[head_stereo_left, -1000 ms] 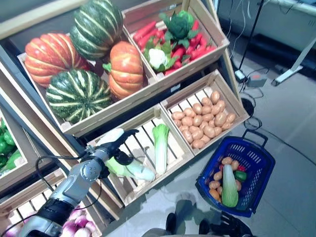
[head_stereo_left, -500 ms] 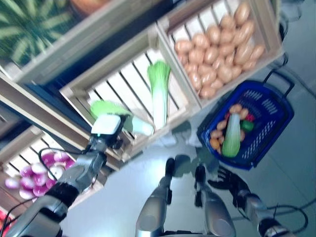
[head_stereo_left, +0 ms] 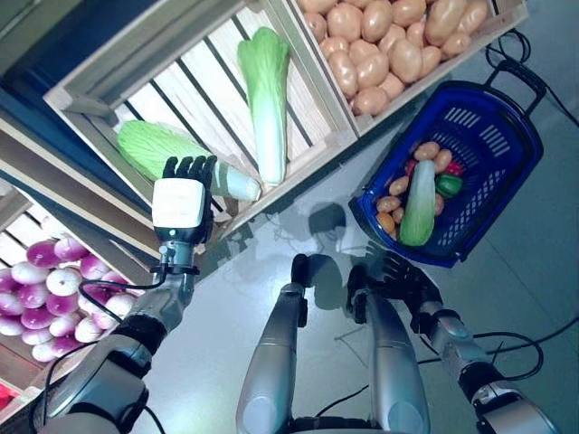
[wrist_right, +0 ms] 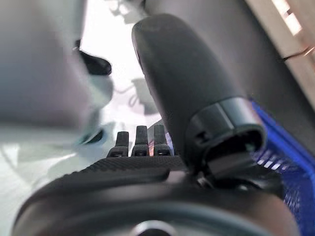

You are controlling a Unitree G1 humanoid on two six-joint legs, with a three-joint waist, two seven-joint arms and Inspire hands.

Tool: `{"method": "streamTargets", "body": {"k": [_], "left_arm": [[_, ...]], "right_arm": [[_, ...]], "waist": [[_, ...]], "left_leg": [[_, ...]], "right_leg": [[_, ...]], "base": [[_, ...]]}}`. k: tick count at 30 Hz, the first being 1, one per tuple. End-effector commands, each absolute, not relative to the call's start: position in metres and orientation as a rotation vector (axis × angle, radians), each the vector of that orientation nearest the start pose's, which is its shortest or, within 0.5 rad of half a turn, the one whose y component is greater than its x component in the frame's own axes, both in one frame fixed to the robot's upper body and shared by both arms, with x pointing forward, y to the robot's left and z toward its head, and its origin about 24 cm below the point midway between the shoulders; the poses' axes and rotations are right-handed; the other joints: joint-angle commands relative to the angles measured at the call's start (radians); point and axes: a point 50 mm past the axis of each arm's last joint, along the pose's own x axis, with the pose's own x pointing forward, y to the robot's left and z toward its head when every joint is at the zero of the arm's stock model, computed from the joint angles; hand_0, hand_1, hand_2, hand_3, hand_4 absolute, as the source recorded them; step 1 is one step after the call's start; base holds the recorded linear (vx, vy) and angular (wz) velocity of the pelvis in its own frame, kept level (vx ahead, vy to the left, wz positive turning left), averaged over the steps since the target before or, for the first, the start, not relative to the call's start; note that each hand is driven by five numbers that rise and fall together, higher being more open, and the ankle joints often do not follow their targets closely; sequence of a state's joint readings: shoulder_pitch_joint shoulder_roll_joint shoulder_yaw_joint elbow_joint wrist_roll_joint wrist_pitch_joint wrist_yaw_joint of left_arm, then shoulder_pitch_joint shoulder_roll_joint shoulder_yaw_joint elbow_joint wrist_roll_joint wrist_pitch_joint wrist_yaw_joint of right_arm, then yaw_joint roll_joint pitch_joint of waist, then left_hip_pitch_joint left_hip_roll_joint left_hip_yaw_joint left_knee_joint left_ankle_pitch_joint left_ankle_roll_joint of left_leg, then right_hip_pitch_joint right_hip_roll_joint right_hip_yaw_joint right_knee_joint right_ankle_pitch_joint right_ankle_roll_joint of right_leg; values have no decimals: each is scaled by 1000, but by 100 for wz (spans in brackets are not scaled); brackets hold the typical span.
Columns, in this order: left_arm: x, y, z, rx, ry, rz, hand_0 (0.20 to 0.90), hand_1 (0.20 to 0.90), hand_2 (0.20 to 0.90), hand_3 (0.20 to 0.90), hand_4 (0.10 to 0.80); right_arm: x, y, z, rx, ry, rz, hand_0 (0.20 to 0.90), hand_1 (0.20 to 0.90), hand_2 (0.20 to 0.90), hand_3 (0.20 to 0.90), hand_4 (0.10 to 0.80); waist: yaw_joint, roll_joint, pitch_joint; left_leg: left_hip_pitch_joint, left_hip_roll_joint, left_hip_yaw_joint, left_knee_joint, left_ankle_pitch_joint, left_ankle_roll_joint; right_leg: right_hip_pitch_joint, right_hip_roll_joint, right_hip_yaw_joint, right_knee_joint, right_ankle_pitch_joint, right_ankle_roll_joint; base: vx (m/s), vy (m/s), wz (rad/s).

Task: Put vegetables into the basket

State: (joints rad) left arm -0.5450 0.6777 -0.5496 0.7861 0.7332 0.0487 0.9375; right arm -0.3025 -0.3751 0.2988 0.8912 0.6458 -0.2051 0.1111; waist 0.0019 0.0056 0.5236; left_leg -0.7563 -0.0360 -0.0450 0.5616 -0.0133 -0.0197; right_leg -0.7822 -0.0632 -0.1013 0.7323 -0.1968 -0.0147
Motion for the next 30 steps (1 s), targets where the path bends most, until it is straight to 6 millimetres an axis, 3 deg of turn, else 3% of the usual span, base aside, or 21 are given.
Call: {"method": "streamTargets", "body": {"k": [1,10,20,30], "left_arm": [[322,280,108,1634,-542,681,900,900,900,900,800],[323,282,110,1735,-562,641,900,900,900,900,800],[327,303,119,1795,-452,677,900,900,900,900,800],[336,322,158,1843,-401,736,900,900,900,900,800]], "right_arm": [[261,-224,-44,148,357,0,900,900,900,900,800],[259,-232,-38,129,342,-5,900,900,900,900,800],[261,-240,-33,111,334,-3,900,900,900,900,800],[259,-252,-31,79,344,-14,900,900,900,900,800]], "waist": [[-13,2,-7],[-40,6,-4],[-61,5,-4],[-79,12,-4]], "left_leg": [[-16,11,31,79,-59,25],[-72,8,43,129,-68,17],[-94,15,59,129,-59,4],[-112,15,77,92,-50,3]], "right_leg": [[46,11,35,-68,89,8],[-9,19,46,-27,86,5],[-25,25,56,-35,87,-2],[-52,27,61,-71,98,-7]], "base": [[1,36,-7],[10,42,-6],[6,13,-3],[25,41,-2]]}}
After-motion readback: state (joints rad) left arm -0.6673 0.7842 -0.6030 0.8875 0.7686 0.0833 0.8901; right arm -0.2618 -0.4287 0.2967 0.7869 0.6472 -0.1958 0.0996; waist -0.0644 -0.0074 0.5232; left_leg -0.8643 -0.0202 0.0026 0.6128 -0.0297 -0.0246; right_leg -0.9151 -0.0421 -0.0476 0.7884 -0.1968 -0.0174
